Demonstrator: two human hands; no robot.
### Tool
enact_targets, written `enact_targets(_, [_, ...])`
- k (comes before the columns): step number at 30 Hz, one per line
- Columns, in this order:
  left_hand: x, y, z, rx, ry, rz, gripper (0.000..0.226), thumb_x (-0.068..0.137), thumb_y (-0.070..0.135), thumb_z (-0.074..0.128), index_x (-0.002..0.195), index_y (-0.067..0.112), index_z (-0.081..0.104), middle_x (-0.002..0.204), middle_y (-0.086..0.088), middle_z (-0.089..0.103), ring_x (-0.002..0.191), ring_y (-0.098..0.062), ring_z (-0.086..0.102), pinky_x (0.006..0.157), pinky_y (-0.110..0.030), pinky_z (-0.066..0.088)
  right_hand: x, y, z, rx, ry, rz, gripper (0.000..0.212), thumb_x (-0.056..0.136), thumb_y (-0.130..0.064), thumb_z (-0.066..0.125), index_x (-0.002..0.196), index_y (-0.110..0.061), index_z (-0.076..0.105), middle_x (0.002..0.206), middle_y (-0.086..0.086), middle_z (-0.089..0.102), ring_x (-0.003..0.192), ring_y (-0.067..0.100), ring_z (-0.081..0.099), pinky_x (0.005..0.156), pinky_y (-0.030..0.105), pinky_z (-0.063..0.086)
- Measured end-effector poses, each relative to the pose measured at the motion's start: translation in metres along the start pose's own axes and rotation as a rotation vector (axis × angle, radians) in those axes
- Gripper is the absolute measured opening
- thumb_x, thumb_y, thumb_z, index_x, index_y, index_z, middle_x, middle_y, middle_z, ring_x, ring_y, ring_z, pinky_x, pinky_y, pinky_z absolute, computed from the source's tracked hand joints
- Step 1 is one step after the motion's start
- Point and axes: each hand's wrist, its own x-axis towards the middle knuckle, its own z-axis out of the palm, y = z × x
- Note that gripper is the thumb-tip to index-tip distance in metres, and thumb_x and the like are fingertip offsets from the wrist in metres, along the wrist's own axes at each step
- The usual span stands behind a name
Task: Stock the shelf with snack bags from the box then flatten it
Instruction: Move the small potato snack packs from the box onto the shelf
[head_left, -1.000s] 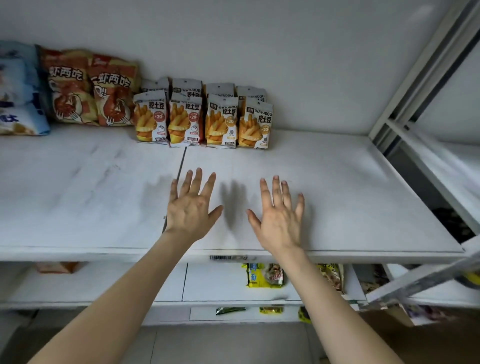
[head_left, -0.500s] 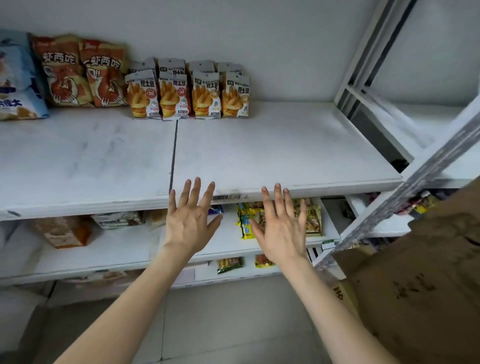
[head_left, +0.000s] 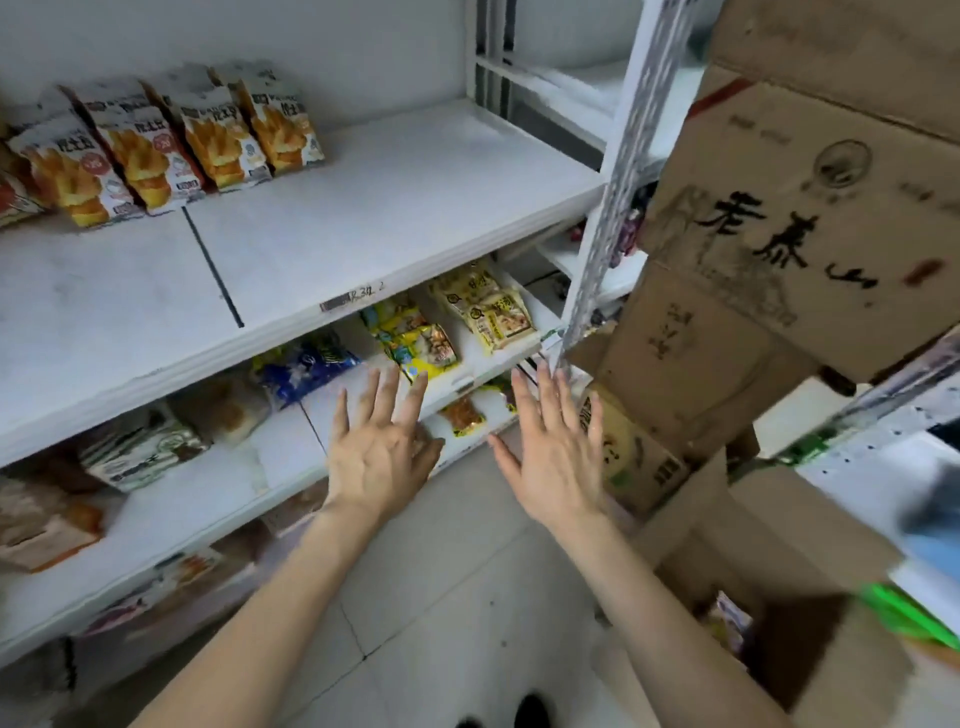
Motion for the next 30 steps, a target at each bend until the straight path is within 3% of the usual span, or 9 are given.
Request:
enact_targets(13, [-0.103,0.145,0.033,-0.027,-0.033,0.42,0.08,0.084,0.056,0.063,0.149,0.017,0.038,0.153,-0.015,0.039,0.141,-0.033,0.037,0.112,-0.059,0.028,-0.207,0.089,-0.033,-0.102,-0.118,0.464,0.071,0.092,-0.059,0.031,0.151,-0.021,0.035,0.158,0.01,0.032,0.145,0.028,0.033,0.114,0.053,0.016])
enact_targets(16, [-0.13,0.177,0.034,-0.034,-0.046,0.486,0.075,0.088,0.058,0.054,0.15,0.019,0.037,0.154,-0.014,0.038,0.142,-0.031,0.035,0.116,-0.055,0.021,-0.256,0.104,-0.041,-0.116,-0.112,0.557,0.07,0.092,-0.059,0.033,0.148,-0.019,0.041,0.155,0.011,0.038,0.142,0.029,0.038,0.113,0.054,0.02])
enact_targets(19, [-0.158,0.207,0.035,-0.057,-0.05,0.545,0.071,0.087,0.058,0.038,0.145,0.017,0.046,0.146,-0.017,0.048,0.135,-0.034,0.046,0.112,-0.053,0.018,-0.303,0.116,-0.047,-0.12,-0.126,0.629,0.069,0.091,-0.059,0.037,0.148,-0.02,0.042,0.155,0.01,0.039,0.141,0.029,0.039,0.112,0.053,0.02])
enact_targets(24, [-0.2,0.242,0.048,-0.054,-0.076,0.632,0.074,0.086,0.058,0.034,0.148,0.018,0.039,0.148,-0.016,0.046,0.137,-0.034,0.043,0.112,-0.052,0.017,-0.369,0.129,-0.055,-0.126,-0.15,0.743,0.072,0.09,-0.061,0.033,0.147,-0.019,0.044,0.154,0.011,0.04,0.14,0.03,0.041,0.11,0.052,0.019])
enact_targets(27, [-0.22,0.26,0.059,-0.059,-0.123,0.675,0.075,0.088,0.057,0.047,0.151,0.02,0.03,0.151,-0.016,0.042,0.139,-0.035,0.04,0.114,-0.055,0.024,-0.405,0.139,-0.053,-0.119,-0.18,0.81,0.073,0.091,-0.062,0.033,0.148,-0.019,0.043,0.153,0.011,0.04,0.14,0.031,0.041,0.11,0.055,0.023])
enact_targets(30, [-0.236,0.278,0.07,-0.047,-0.176,0.705,0.081,0.081,0.055,0.065,0.149,0.019,0.04,0.151,-0.017,0.042,0.138,-0.035,0.042,0.11,-0.056,0.032,-0.436,0.15,-0.047,-0.105,-0.221,0.875,0.074,0.091,-0.063,0.031,0.148,-0.017,0.04,0.153,0.013,0.041,0.14,0.031,0.04,0.11,0.056,0.022])
